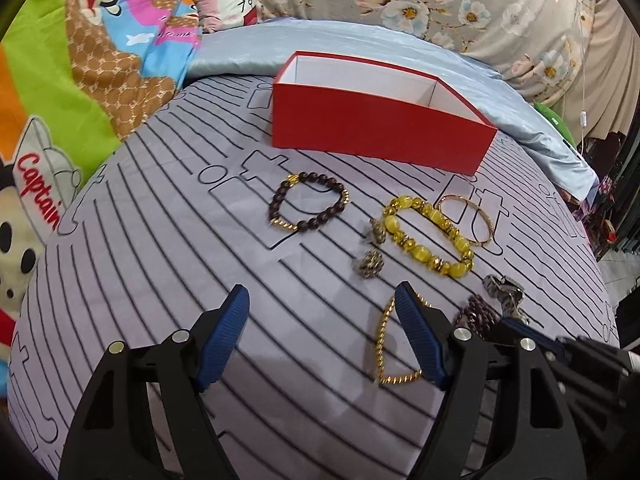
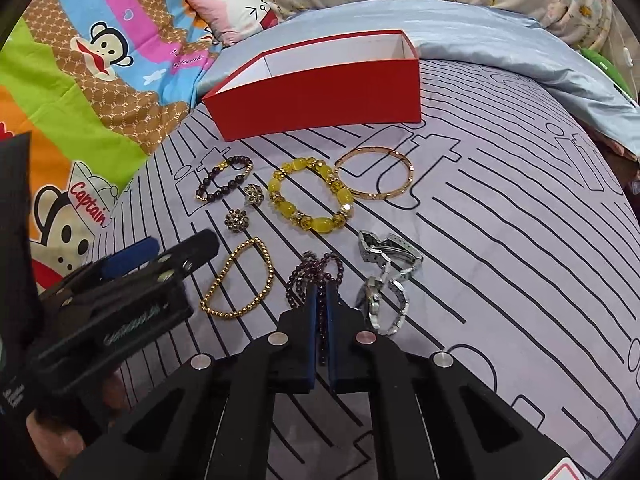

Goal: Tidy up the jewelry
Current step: 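Grasp the dark garnet bead bracelet with the right tool while the left tool grasps a small gold charm, then lift both items into the red box and open both tools to drop them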

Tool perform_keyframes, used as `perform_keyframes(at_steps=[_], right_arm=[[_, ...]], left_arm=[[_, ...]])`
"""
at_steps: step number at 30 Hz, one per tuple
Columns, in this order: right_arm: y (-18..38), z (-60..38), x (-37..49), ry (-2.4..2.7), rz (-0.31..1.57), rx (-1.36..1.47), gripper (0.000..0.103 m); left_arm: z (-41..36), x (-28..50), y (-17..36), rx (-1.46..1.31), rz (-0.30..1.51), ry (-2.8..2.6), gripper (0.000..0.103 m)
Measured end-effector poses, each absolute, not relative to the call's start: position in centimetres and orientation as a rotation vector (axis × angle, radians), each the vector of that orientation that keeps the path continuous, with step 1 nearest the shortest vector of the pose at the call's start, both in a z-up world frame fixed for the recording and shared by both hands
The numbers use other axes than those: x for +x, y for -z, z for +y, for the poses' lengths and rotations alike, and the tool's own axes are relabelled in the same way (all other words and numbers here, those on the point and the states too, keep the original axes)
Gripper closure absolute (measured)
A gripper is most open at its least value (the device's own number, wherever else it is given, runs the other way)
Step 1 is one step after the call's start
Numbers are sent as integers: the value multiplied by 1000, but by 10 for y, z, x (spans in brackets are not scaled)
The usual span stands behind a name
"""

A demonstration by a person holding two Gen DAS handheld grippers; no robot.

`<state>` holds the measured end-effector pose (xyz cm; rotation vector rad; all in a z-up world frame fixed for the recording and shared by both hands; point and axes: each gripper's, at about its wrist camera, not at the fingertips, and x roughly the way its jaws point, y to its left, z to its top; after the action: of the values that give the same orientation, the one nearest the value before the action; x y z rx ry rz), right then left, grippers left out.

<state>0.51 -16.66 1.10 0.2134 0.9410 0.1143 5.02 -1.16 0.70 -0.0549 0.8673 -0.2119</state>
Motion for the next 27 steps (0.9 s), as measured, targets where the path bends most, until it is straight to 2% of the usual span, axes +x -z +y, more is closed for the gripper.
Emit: perform_keyframes(at_steps=[5, 13, 21, 27], right_arm=[[-10, -173, 1, -126, 949, 236, 99], [-9, -177, 1, -144, 953, 277, 99], [-9, -177, 2, -151, 953, 284, 99], [-11, -178, -2, -151, 949, 287, 99]], left_arm=[[-23, 66, 1, -50, 898, 231, 45], [-35, 71, 1, -12, 883, 236, 54], [-42, 69, 1, 19, 877, 252, 85], [-39, 66, 0, 6, 884, 264, 85]])
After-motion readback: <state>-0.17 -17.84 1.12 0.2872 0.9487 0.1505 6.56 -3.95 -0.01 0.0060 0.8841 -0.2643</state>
